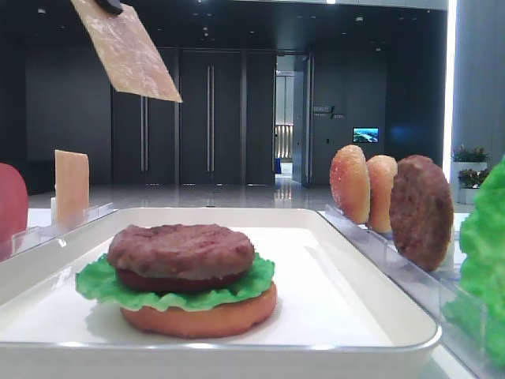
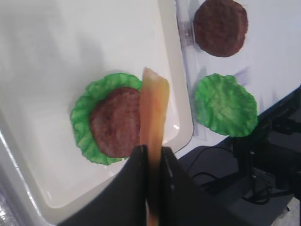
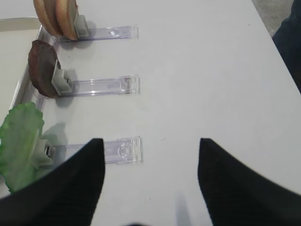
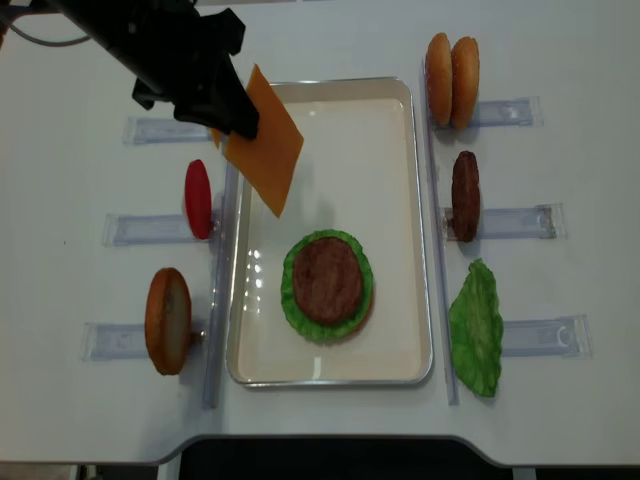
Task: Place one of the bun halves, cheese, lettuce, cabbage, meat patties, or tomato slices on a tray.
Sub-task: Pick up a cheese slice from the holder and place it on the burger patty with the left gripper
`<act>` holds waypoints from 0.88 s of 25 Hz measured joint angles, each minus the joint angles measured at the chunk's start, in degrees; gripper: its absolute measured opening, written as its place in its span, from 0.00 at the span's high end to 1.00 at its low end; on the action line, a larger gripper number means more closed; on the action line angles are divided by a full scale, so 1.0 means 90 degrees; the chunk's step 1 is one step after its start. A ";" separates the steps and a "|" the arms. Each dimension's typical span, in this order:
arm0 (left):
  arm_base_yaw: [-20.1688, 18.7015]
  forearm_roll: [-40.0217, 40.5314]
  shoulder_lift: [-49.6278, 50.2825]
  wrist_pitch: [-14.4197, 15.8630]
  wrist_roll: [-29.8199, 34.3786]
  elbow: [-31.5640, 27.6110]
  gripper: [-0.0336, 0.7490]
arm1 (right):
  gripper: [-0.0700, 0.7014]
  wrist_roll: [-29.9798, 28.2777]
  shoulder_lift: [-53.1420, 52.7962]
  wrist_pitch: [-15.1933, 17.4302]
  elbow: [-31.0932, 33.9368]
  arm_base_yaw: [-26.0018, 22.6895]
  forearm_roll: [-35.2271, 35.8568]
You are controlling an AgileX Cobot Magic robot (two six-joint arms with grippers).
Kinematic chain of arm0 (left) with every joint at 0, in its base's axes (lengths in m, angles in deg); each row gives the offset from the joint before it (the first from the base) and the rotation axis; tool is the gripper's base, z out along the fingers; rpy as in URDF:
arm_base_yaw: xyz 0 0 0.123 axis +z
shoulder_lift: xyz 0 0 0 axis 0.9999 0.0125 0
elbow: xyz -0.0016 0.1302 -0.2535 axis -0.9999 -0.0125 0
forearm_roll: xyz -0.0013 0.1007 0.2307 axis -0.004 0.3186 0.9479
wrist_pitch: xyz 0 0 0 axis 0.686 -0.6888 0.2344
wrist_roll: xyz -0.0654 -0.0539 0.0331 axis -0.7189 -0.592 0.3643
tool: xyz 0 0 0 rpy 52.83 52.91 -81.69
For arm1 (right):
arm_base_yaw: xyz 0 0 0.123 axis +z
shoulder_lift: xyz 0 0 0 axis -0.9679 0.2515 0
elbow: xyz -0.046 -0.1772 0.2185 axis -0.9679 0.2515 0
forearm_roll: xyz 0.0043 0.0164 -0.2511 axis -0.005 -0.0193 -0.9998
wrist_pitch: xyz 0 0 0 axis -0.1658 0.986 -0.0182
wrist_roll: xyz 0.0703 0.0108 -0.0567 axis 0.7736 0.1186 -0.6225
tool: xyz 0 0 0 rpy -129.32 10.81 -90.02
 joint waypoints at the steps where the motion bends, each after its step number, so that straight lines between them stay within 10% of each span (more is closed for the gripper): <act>1: 0.0000 -0.0173 0.0000 -0.0012 0.0109 -0.0075 0.92 | 0.37 0.0000 0.0000 0.0000 0.0000 0.0000 0.0000; 22: 0.0000 -0.2632 -0.0016 -0.0871 0.3062 -0.2725 0.92 | 0.37 0.0000 0.0000 0.0000 0.0000 0.0000 0.0000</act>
